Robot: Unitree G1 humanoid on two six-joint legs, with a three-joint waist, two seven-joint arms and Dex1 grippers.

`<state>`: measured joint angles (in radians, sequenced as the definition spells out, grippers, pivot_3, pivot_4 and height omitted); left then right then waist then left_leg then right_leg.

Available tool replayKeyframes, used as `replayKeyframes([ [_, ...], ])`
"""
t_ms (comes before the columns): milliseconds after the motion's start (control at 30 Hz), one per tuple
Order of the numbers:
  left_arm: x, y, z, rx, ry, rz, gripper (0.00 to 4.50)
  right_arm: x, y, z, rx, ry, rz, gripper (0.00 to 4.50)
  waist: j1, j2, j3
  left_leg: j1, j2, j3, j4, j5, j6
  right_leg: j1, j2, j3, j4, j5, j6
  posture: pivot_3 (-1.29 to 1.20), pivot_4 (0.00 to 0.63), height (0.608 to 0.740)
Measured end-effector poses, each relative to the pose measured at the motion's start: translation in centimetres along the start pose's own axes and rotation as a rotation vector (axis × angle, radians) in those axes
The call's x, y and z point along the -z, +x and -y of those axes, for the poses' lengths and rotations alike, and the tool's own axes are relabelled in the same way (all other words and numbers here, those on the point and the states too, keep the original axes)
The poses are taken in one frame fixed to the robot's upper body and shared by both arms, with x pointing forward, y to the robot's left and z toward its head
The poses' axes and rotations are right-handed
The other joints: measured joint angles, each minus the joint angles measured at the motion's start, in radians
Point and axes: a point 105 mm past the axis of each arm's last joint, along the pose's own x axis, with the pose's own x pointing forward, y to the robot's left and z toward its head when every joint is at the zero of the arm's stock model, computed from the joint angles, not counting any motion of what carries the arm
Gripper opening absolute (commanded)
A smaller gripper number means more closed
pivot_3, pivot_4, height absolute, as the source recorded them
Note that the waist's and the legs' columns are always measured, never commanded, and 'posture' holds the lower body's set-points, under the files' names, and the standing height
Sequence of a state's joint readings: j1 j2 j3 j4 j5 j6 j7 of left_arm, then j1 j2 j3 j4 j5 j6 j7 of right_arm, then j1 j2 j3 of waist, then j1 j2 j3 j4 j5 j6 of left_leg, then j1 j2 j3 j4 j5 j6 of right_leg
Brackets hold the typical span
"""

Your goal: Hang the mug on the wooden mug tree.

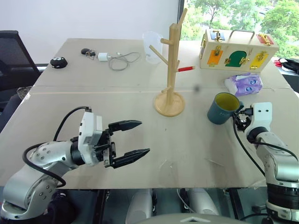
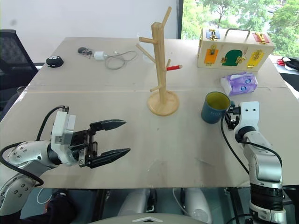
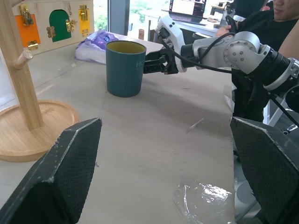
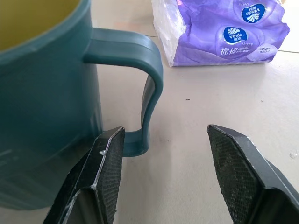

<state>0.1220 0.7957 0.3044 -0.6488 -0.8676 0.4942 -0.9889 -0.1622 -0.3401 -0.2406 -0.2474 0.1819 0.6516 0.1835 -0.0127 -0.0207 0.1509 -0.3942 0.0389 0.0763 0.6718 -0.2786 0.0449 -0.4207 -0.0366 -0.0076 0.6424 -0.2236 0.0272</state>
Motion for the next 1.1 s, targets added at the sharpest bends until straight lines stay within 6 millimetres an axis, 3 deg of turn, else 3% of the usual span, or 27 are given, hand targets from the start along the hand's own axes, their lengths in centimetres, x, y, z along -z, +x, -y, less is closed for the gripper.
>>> replayKeyframes([
  [100, 0.0, 0.0, 0.0, -0.003, 0.000, 0.000, 4.50, -0.1, 0.5, -0.2, -0.010, -0.001, 0.005, 2.78, 0.000, 0.000, 0.000, 0.000, 0.000, 0.000, 0.000, 0.000, 0.000, 0.000, 0.000, 0.000, 0.000, 0.000, 0.000, 0.00, 0.150, 0.740],
  [133, 0.0, 0.0, -0.1, -0.005, 0.000, 0.000, 4.50, -0.1, 0.6, -0.2, -0.011, -0.002, 0.008, 2.55, 0.000, 0.000, 0.000, 0.000, 0.000, 0.000, 0.000, 0.000, 0.000, 0.000, 0.000, 0.000, 0.000, 0.000, 0.000, 0.00, 0.150, 0.740],
  [233, 0.0, 0.0, -0.1, -0.012, 0.000, -0.001, 4.50, -0.1, 1.0, -0.1, -0.009, 0.001, 0.011, 1.50, 0.000, 0.000, 0.000, 0.000, 0.000, 0.000, 0.000, 0.000, 0.000, 0.000, 0.000, 0.000, 0.000, 0.000, 0.000, 0.00, 0.150, 0.740],
  [333, 0.0, 0.0, -0.1, -0.015, 0.000, 0.000, 4.50, -0.3, 1.0, -0.3, -0.017, -0.005, 0.024, 0.06, 0.000, 0.000, 0.000, 0.000, 0.000, 0.000, 0.000, 0.000, 0.000, 0.000, 0.000, 0.000, 0.000, 0.000, 0.000, 0.00, 0.150, 0.740],
  [533, -0.3, 0.0, -0.6, -0.070, 0.001, 0.042, 4.50, -0.9, 1.0, -0.8, -0.059, -0.003, 0.043, 0.02, 0.000, 0.000, 0.000, 0.000, 0.000, 0.000, 0.000, 0.000, 0.000, 0.000, 0.000, 0.000, 0.000, 0.000, 0.000, 0.00, 0.150, 0.740],
  [667, -0.8, -0.7, -1.1, -0.129, -0.002, 0.115, 4.50, -2.9, 0.9, -1.6, -0.145, -0.016, 0.095, 0.02, -0.003, 0.001, 0.000, 0.000, 0.000, 0.001, 0.000, 0.000, 0.000, 0.000, 0.000, 0.001, 0.000, 0.001, 0.001, 0.00, 0.150, 0.740],
  [767, -0.7, -1.6, -0.9, -0.142, -0.012, 0.151, 4.50, -6.2, 0.5, -3.3, -0.302, -0.031, 0.166, 0.02, -0.006, 0.001, 0.001, 0.000, 0.001, 0.002, -0.001, 0.000, 0.000, -0.002, 0.001, 0.002, 0.000, 0.001, 0.001, 0.00, 0.150, 0.740],
  [867, -0.8, -2.8, -0.6, -0.141, -0.047, 0.181, 4.50, -10.9, -1.1, -6.3, -0.586, -0.131, 0.264, 0.02, -0.002, 0.001, 0.001, 0.000, 0.001, 0.001, -0.001, 0.000, 0.000, -0.002, 0.001, 0.001, 0.000, 0.001, 0.001, 0.00, 0.150, 0.740],
  [967, -1.2, -3.3, -0.3, -0.118, -0.076, 0.194, 4.50, -12.7, -2.3, -8.1, -0.795, -0.224, 0.269, 0.02, 0.007, 0.001, 0.001, -0.001, 0.001, 0.000, -0.001, 0.000, 0.000, -0.001, 0.000, -0.001, -0.001, 0.000, 0.000, 0.00, 0.150, 0.740],
  [1100, -1.6, -3.6, -0.1, -0.095, -0.106, 0.212, 4.50, -12.6, -1.9, -9.3, -0.980, -0.278, 0.185, 0.02, 0.003, 0.000, 0.002, -0.001, 0.000, 0.002, 0.001, 0.000, 0.001, -0.001, -0.001, 0.001, -0.001, 0.000, 0.000, 0.00, 0.150, 0.740],
])
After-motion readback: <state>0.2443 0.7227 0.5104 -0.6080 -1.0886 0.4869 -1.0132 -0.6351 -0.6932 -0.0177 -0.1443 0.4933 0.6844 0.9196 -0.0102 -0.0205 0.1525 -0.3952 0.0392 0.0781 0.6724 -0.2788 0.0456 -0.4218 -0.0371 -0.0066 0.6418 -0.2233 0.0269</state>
